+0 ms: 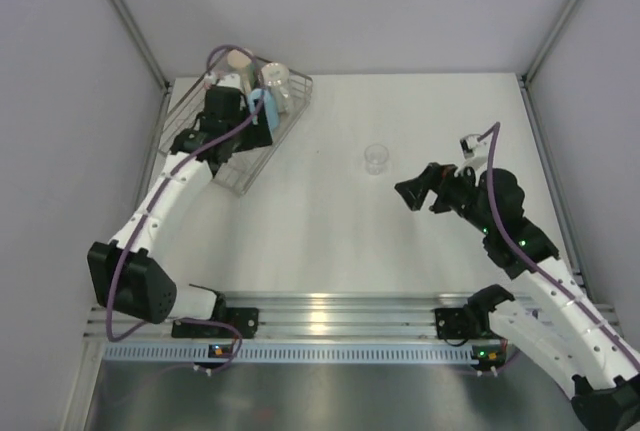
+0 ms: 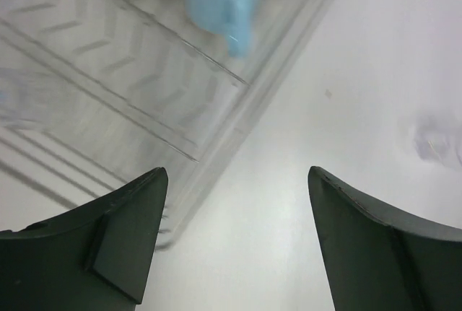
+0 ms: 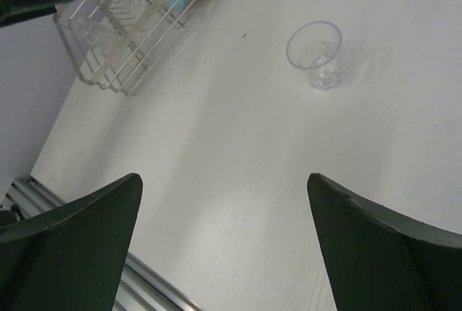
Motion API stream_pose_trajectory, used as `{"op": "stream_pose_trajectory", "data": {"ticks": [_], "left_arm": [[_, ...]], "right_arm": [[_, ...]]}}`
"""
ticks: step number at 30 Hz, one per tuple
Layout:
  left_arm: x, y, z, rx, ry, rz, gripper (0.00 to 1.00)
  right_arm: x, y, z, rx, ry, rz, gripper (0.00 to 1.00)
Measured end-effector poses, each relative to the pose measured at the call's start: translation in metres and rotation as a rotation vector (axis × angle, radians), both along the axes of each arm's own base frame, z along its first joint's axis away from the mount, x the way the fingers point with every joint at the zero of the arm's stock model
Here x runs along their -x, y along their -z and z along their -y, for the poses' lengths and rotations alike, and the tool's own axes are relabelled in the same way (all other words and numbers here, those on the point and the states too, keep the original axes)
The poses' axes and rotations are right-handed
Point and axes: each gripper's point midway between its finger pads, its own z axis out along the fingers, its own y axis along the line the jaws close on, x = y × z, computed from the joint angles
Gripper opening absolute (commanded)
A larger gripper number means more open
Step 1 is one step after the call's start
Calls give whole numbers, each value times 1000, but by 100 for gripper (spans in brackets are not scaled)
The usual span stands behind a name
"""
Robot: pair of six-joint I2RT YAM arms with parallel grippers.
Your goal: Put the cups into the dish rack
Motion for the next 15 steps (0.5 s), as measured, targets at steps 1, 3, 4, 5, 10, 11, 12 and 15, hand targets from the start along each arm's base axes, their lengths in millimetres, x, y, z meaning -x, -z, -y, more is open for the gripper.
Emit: {"op": "stream_pose_trajectory", "data": {"ticks": [1,3,4,5,10,11,12,15], "left_arm": [[12,5,27,5,73,-8,84],[36,16,70,26,202,-31,84],[49,23,89,44,262,-48,84],[62,29,105,67,317,-62,84],[110,36,133,230,467,-55,85],[120,36,135,264,490,-50,85],[130,36,137,297,514,-41,85],[153,29,144,392,574,3,86]], "right_arm": [[-6,1,1,19,12,-4,97],[-18,5,1,59,36,-21,95],[-24,6,2,79,47,-27,94],[-30,10,2,101,54,-37,92],[-62,31,-5,210,63,-103,80],[-68,36,-7,232,60,-117,76],[-74,42,-9,254,53,-132,73],[-92,56,-15,307,40,-171,64]]}}
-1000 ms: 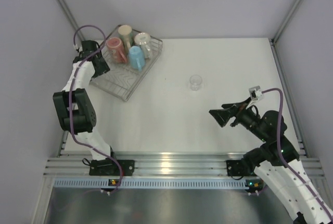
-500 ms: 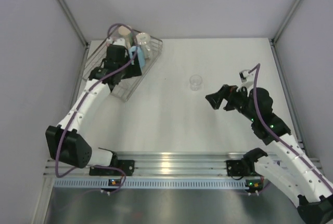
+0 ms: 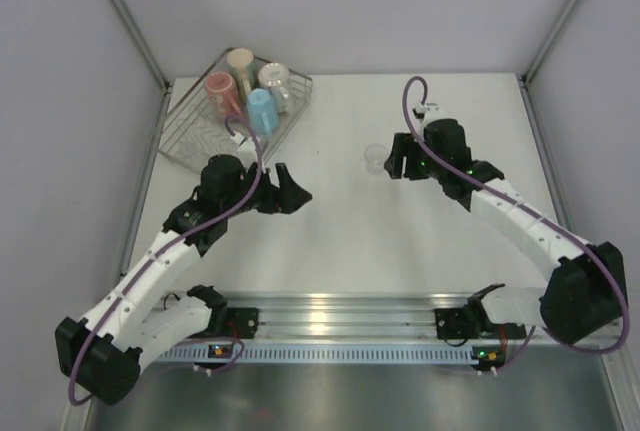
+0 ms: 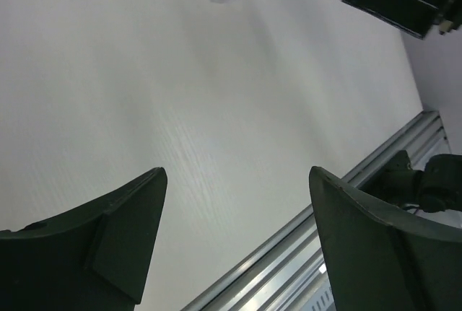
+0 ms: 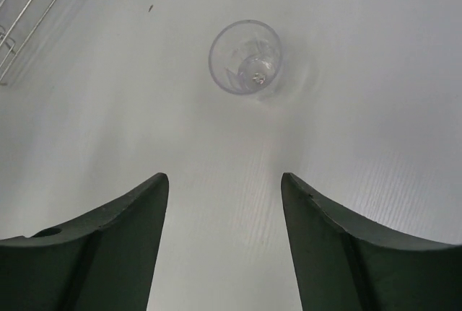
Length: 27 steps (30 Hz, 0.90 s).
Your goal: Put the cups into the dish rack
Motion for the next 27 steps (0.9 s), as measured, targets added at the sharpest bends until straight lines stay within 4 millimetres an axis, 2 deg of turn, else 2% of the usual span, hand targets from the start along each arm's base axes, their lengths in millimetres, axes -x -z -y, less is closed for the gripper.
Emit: {"op": "stream_pose_trajectory", "data": {"ticks": [1,5,12,16,23,26,27], "left_arm": [[7,-2,2,33,16,13,86],[22,0,1,92,30,39,86],[27,1,-1,118,24,60,84],[27,4,-2,106,25,65,86],[29,3,-4,105,25,79,87],[29,-1,-5,109,23,97,87],[30,-2,-6,111,23,101,87]], "right_arm": [[-6,4,-2,15,-3,-9,59],[-31,20,-7,77,4,-42,54],[-79,34,-10,184,37,-46,50],[-97,45,-9,240,55,-58,47],[-108,73,-10,275,51,-114,41],[-107,91,-11,289,43,-152,34],[-106,98,-10,297,40,-170,26]]}}
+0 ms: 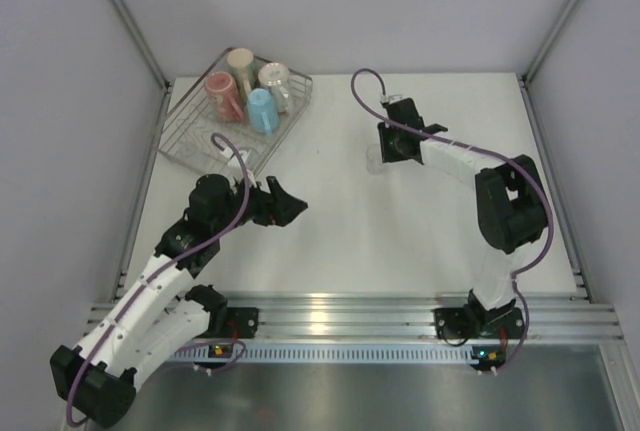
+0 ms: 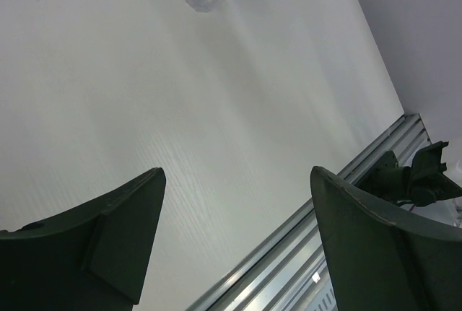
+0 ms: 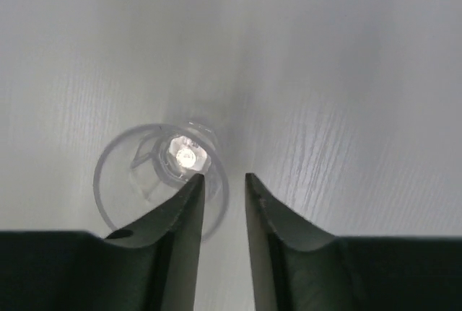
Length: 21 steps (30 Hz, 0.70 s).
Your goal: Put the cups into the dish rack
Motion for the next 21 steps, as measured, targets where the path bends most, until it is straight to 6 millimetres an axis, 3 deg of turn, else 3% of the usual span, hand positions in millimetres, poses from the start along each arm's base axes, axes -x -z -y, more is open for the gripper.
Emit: {"op": "stream_pose_trajectory", "data": {"ticks": [3,6,12,21], "left_arm": [[0,-1,0,3,-1,4,87],[1,-2,0,6,-3,4,87],[3,-4,0,26,-10,-13,86],[5,-8,2,78,-29,-54,86]], "right_arm": [[3,10,1,10,-1,-28,10],[4,10,1,7,-3,-25,0],[26,-2,10,-16,-10,-10,0],[90,-63,0,-293,-97,141,0]]}}
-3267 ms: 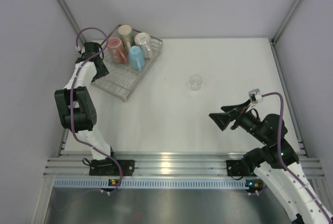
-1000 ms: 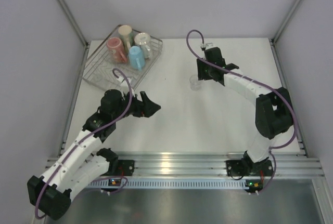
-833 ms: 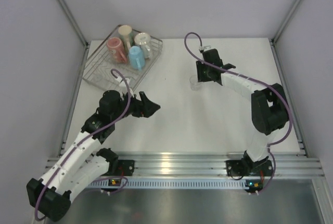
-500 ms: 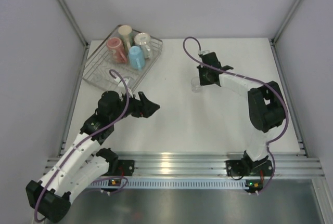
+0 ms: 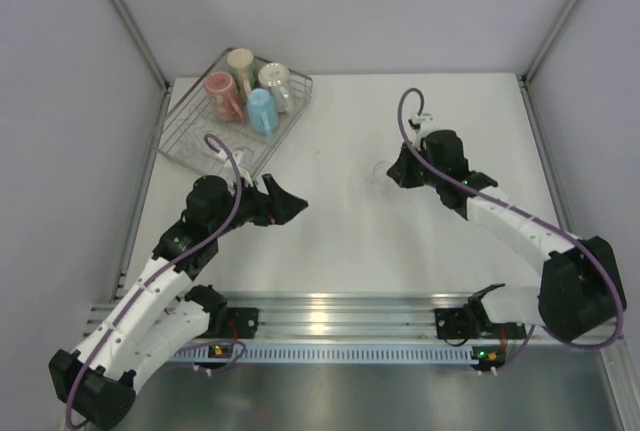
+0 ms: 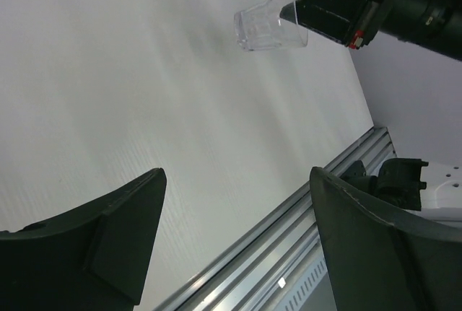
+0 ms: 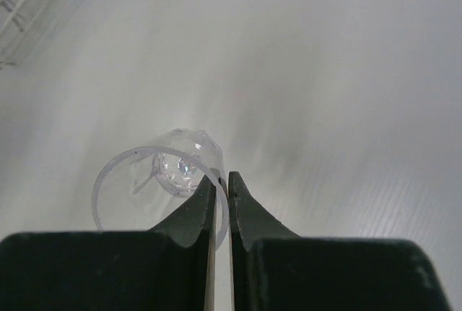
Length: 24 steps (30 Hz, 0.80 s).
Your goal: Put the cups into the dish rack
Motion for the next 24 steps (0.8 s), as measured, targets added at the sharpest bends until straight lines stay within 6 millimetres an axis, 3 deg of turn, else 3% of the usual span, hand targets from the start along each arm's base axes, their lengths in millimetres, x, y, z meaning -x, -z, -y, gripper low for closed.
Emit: {"op": "stream_pose_trajectory", "data": {"ticks": [5,8,13,19,24], "left_arm": [[5,-13,15,115,47,-40,86],[6,-24,27,214,91,-40,86],[6,-38,38,334,129,-37,85],[2,-61,47,474,150,4,84],[5,-75,63,560,212,20,84]], "right_arm": [[48,2,-12,-212,-71,10,0],[68,-13,-22,-370,-102,45,0],[85,-76,-33,-636,-160,192,0],[105,-154,-32,-870,-233,370,0],[115,-179,-35,-978,-279,408,0]]}}
